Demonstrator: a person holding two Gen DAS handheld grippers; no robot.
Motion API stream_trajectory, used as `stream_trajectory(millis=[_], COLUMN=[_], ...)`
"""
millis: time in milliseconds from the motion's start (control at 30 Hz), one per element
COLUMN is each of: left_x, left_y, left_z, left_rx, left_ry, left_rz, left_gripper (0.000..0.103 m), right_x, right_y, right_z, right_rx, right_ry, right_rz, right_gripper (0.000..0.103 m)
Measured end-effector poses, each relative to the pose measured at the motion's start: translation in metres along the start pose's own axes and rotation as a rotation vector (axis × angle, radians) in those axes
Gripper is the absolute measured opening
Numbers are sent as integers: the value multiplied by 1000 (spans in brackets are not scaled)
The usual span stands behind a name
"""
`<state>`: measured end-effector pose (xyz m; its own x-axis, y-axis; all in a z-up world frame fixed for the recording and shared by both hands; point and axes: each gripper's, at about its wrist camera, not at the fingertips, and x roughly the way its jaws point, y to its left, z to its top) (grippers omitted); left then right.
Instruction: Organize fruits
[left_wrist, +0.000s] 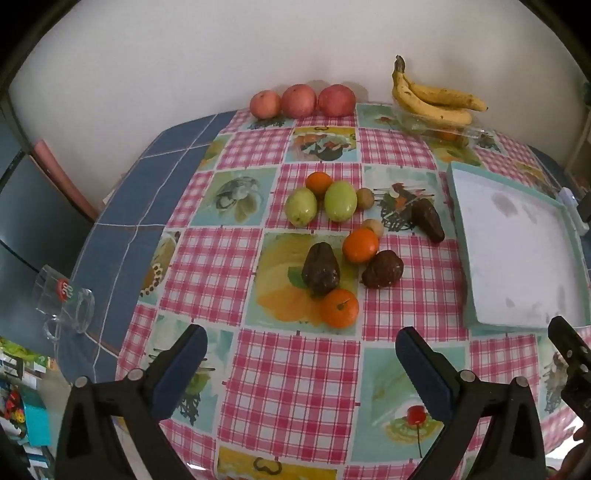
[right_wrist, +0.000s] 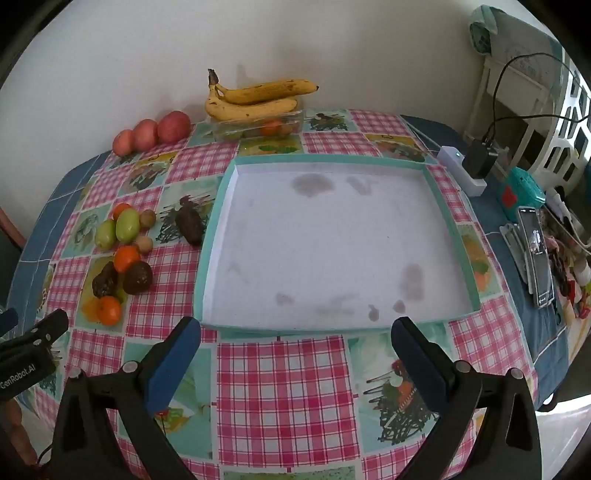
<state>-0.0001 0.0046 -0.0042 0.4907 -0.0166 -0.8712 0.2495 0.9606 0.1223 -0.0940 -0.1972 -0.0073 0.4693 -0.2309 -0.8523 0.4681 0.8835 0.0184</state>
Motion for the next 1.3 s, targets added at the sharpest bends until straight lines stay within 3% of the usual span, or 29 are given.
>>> stream_trajectory(millis=[1300], left_x=[7], left_y=[-2], left_z=[-1], left_rx=[9], left_ry=[38], left_rz=[7], left_gripper=[103], right_x=[1], right_y=[-2], right_z=[0], right_rx=[-4], right_ry=[-3], right_rz=[-4], right_gripper=[103])
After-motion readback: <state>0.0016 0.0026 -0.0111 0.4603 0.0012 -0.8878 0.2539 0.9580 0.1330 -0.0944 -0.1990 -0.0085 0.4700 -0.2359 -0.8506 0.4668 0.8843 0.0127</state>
